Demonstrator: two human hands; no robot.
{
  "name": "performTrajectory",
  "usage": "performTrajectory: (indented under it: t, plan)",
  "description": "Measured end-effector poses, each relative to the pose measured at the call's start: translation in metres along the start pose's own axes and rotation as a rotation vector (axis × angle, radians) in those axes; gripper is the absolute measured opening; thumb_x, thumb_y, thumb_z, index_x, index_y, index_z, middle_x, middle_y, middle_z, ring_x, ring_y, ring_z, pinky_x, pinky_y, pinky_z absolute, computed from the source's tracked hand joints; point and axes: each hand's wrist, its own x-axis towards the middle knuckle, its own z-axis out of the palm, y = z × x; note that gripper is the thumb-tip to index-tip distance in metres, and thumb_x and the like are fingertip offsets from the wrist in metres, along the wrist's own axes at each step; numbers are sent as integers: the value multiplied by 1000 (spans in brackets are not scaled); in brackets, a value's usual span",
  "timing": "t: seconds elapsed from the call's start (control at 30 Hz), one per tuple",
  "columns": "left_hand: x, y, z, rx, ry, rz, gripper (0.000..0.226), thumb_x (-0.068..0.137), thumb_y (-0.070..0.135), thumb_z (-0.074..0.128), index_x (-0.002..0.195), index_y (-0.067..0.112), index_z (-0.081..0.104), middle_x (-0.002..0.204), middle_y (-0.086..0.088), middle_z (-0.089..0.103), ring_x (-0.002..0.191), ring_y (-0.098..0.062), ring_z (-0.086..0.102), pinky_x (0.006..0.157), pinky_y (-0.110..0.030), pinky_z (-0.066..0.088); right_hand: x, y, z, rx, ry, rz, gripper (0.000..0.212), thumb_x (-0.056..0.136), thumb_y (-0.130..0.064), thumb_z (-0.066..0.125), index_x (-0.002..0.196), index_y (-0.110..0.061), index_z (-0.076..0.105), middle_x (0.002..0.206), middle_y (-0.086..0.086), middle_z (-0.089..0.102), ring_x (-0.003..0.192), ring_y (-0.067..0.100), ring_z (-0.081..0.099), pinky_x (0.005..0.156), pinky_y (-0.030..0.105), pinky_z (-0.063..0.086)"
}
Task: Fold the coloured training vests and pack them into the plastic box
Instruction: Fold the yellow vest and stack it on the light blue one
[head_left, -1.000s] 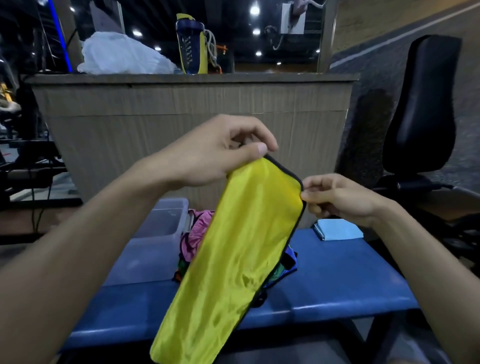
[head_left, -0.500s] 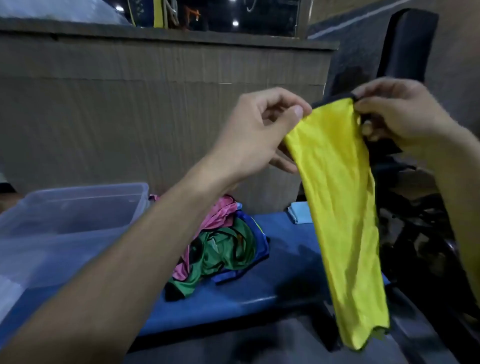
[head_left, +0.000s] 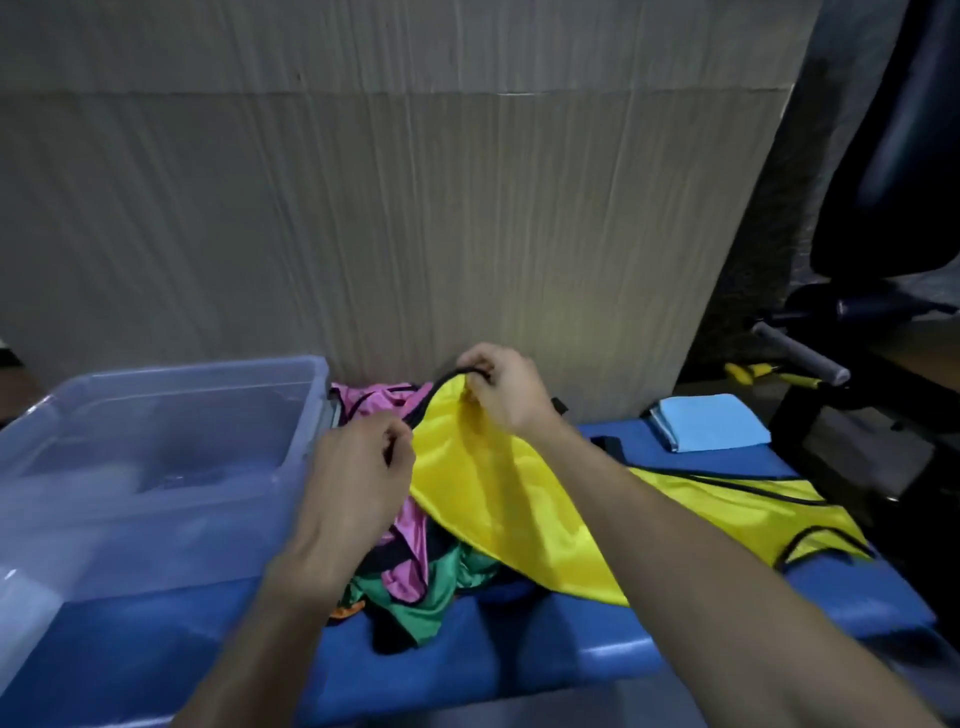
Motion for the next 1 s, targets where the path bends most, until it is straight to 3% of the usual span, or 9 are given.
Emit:
performTrajectory:
  t: [0.1, 0.17, 0.3, 0.43, 0.57, 0.7, 0.83, 0.93, 1.0]
  plan:
    - [2, -26, 5, 173, 2, -49, 19, 95, 12, 57, 78, 19, 63, 64, 2, 61, 57, -17, 55, 53, -35, 41, 5, 2, 30, 29, -37, -16, 24, 92, 2, 60, 109, -10, 72, 108, -2, 74, 98, 2, 62, 94, 11, 44]
    - [2, -33, 7, 307, -67, -69, 18, 99, 16, 53, 83, 17, 61, 71, 0, 58, 64, -22, 56, 56, -35, 42, 8, 2, 41, 35, -81, -40, 25, 93, 2, 60, 113, -10, 71, 113, 0, 74, 104, 7, 64, 96, 15, 45]
    - [-3, -17, 12, 589, -167, -100, 17, 100, 35, 49, 100, 20, 58, 114, -5, 46, 109, -26, 51, 79, -40, 50, -1, 3, 38, 95, -93, -145, 33, 96, 1, 59, 126, -10, 66, 123, 3, 65, 102, 4, 62, 90, 5, 44]
    - [13, 8, 45, 520, -244, 125, 31, 105, 39, 42, 124, 20, 56, 133, -2, 41, 124, -25, 43, 84, -40, 50, -26, 22, 7, 120, -15, -195, 34, 96, -7, 61, 127, -20, 67, 123, -5, 63, 98, 1, 64, 92, 16, 48]
    - [28, 3, 97, 452, -306, 275, 46, 104, 42, 45, 144, 22, 51, 151, -5, 46, 138, -31, 42, 107, -47, 42, -70, 67, -42, 56, 69, -107, 25, 98, -10, 62, 120, -21, 69, 114, -13, 65, 101, 6, 65, 89, 21, 50]
    - [24, -7, 124, 536, -199, 209, 48, 96, 43, 58, 137, 17, 60, 147, -15, 53, 136, -45, 45, 110, -62, 36, -120, 123, -94, -73, 164, 84, 18, 99, -15, 63, 113, -23, 70, 112, -12, 67, 95, 4, 66, 75, 16, 50]
    - [15, 42, 142, 320, -33, 423, 39, 96, 36, 48, 121, 15, 68, 133, -9, 61, 124, -34, 56, 98, -51, 50, -153, 166, -141, -189, 286, 247, 13, 97, -20, 68, 109, -21, 70, 105, -13, 69, 84, 4, 67, 65, 18, 51]
    - [-4, 71, 171, 265, -113, 581, 44, 93, 39, 40, 113, 19, 73, 124, -3, 66, 116, -27, 61, 90, -43, 56, -167, 193, -184, -330, 487, 397, 14, 94, -25, 71, 107, -18, 70, 96, -4, 71, 77, 12, 66, 69, 35, 53]
    - [-11, 79, 190, 282, -163, 646, 44, 93, 40, 39, 110, 19, 74, 122, -2, 67, 115, -26, 63, 89, -42, 57, -177, 214, -215, -450, 561, 575, 21, 92, -34, 70, 107, -18, 69, 97, 3, 69, 84, 27, 65, 71, 40, 52]
